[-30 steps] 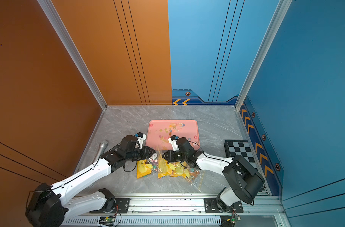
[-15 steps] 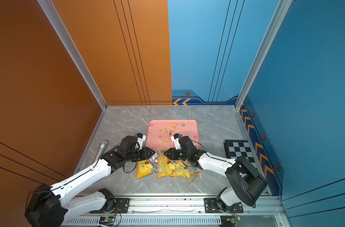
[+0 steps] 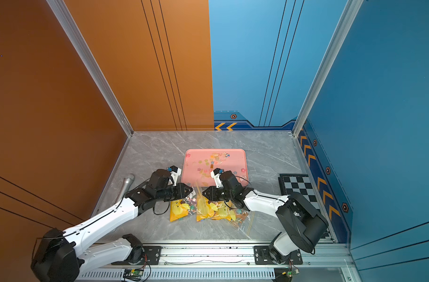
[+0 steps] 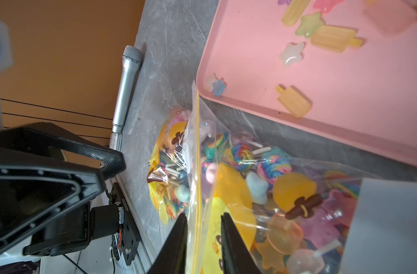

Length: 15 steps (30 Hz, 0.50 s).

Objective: Pour candies out of the ziploc bag
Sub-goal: Open the ziploc bag at the center of the board.

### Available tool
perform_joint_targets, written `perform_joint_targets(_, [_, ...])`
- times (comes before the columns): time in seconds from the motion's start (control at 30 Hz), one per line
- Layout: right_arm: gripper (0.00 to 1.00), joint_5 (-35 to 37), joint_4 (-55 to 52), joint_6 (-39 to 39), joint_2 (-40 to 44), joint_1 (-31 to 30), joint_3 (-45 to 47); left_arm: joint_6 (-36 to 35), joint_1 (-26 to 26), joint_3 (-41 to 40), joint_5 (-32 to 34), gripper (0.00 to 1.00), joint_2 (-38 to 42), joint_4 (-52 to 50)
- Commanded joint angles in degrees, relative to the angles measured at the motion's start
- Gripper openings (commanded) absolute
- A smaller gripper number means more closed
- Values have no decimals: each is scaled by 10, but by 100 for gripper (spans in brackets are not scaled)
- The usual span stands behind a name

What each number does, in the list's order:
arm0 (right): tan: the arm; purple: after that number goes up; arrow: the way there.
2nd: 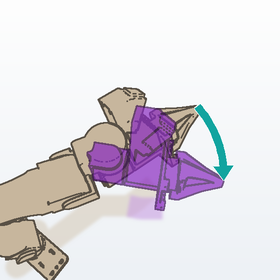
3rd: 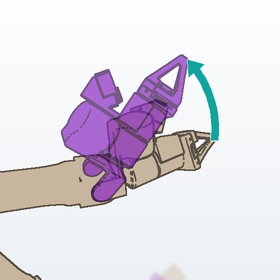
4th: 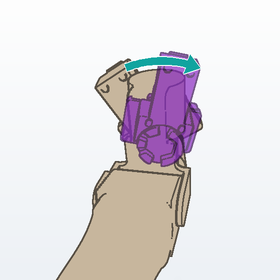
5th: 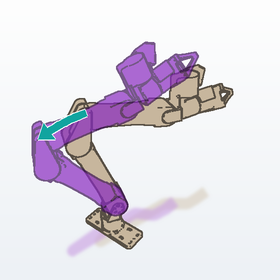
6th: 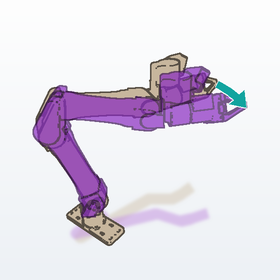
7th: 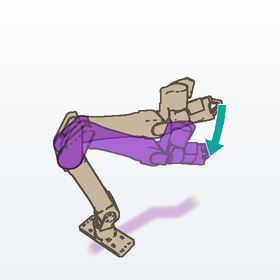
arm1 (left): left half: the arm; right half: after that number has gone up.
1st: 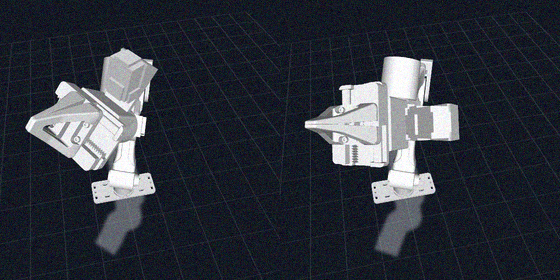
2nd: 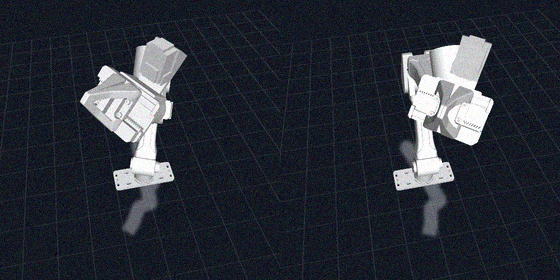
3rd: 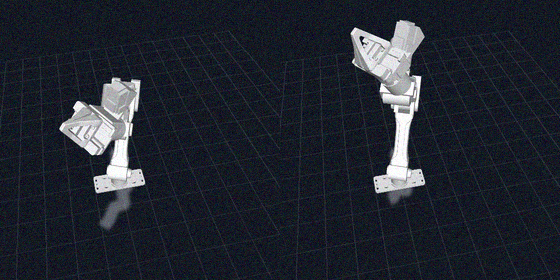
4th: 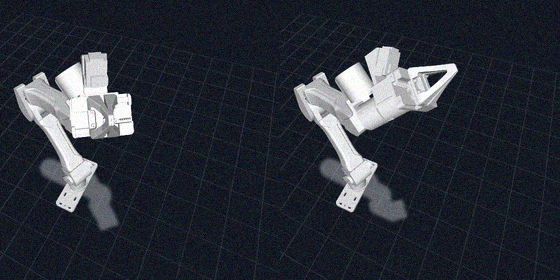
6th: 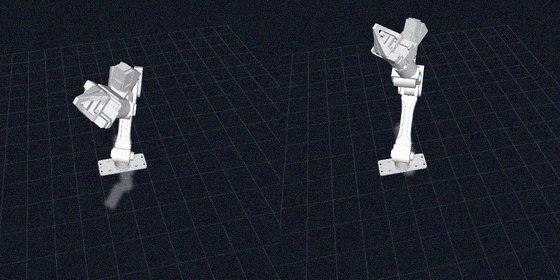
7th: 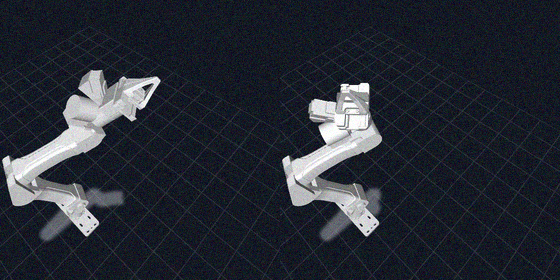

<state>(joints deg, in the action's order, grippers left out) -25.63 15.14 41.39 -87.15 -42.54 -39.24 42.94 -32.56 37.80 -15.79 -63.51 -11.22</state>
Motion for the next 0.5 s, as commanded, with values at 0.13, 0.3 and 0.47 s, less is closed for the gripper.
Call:
perform_joint_targets(0.13, [27, 9, 16, 10, -3, 1, -7, -7, 6, -12, 5, 30, 8, -7])
perform_joint_targets(0.3, [26, 21, 9, 9, 14, 11, 0, -7, 7, -14, 4, 30, 10, -7])
perform_joint_targets(0.47, [26, 19, 0, 7, 13, 14, -1, -7, 7, -17, 4, 30, 13, -7])
